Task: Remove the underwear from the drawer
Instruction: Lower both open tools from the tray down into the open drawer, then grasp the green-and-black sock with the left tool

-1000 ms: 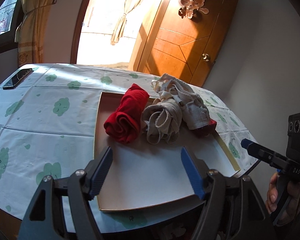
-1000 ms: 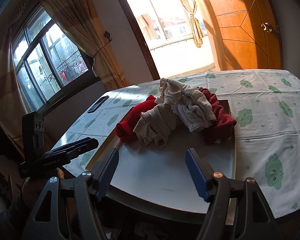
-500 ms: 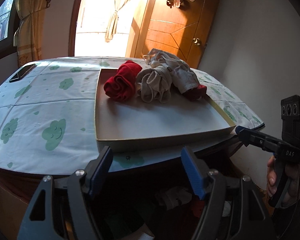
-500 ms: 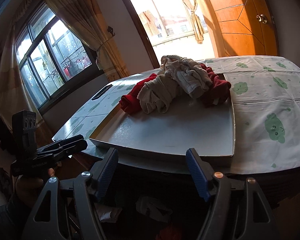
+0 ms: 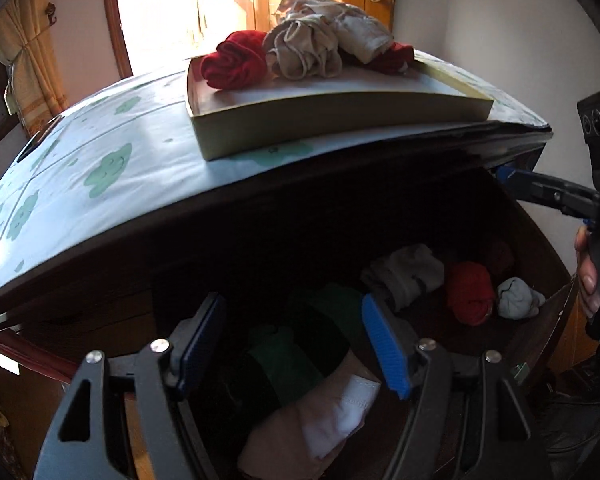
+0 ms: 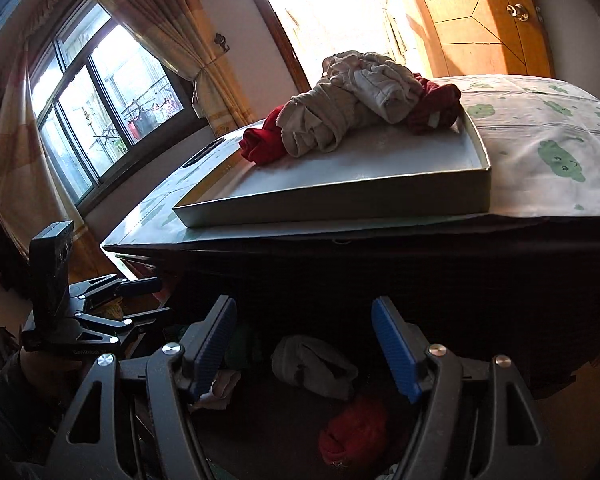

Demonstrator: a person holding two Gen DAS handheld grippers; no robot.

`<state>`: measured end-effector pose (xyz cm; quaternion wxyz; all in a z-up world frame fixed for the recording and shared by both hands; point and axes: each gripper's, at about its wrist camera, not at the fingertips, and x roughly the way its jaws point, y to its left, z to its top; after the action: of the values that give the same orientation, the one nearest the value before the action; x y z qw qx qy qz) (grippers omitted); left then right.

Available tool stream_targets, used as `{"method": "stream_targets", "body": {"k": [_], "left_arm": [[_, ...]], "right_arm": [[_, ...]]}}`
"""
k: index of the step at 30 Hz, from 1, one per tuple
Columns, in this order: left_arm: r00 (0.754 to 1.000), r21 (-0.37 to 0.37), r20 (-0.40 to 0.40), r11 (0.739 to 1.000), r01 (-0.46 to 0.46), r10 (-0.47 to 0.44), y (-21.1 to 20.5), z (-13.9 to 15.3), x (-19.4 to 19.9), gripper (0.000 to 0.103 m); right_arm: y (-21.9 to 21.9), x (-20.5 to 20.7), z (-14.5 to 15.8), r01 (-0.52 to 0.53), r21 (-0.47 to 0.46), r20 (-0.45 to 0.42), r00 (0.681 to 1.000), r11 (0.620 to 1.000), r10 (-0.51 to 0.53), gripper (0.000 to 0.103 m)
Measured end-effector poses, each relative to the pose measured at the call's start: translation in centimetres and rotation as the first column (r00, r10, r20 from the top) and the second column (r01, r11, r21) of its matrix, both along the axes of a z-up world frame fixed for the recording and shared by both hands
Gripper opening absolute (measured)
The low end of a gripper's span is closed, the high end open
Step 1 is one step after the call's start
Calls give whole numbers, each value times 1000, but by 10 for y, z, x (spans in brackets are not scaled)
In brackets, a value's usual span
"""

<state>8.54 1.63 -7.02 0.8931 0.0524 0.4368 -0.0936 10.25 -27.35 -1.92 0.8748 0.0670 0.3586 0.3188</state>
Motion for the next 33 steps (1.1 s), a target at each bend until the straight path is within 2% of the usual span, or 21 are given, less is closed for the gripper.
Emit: {"method": "stream_targets", "body": {"k": [6,14,25,33], "left_arm": [[997,36,-63,998,55,-53,-3,-16,9,71],[977,97,-163,984,152,-135,-15,-35,19,71],[954,85,-266,982,170,-142,-12,-50,37,71],[944,107,-294,976,191,-153,-13,-61,39,71]], "right_arm": [[1,-6,-15,-1,5,-17,1000,1000,1,72],[-2,-10,-20,3,4,-12,1000,1000,-3,72],[6,-13,-28,-17,-6,-22,1000,1000,17,72],[10,-15,-28,-21,-17,-13,1000,1000,21,72]]}}
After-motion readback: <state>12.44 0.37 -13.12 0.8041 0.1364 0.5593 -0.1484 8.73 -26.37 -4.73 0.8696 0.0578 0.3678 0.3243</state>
